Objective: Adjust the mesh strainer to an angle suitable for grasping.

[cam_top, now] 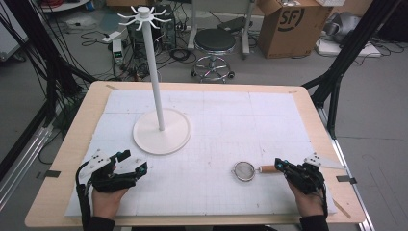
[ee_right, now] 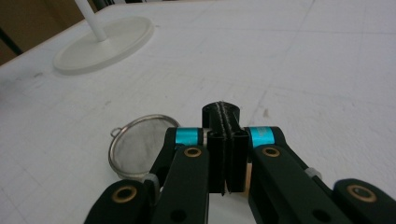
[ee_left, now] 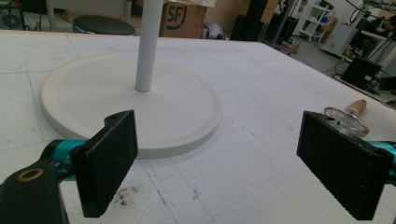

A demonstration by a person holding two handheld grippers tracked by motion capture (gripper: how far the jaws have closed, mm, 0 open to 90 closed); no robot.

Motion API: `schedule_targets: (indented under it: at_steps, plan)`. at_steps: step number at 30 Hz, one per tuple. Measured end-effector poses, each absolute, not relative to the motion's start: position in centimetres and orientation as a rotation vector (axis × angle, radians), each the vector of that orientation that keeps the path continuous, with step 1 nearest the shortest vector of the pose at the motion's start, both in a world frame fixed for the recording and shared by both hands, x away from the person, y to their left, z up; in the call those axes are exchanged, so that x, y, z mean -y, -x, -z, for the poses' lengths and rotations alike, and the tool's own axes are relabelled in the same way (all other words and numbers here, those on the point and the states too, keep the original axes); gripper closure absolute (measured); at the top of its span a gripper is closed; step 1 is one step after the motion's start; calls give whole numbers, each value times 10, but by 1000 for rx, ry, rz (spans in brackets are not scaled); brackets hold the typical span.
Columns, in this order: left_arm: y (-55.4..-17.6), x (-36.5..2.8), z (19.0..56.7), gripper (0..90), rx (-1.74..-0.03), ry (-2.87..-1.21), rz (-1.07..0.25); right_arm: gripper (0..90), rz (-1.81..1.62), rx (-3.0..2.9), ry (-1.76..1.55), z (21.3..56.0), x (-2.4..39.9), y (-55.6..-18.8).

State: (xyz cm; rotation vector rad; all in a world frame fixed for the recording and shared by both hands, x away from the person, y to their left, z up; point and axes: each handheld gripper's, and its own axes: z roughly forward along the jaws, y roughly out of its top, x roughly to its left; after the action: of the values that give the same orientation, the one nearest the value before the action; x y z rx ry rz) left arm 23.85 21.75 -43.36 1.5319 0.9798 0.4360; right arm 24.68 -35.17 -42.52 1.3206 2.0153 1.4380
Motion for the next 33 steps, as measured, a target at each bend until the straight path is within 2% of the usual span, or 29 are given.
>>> schedule_targets:
  at_steps: [6,15,33]
  plan:
    - [-238,-219,433,131,-981,-1519,-435,897,-1434,-2009,-1395,431,374,-230]
    - [-238,-216,433,132,-964,-1527,-433,897,-1404,-2053,-1491,443,384,-217]
    - [-237,-215,432,132,-928,-1515,-436,897,-1296,-2131,-1571,455,380,-231]
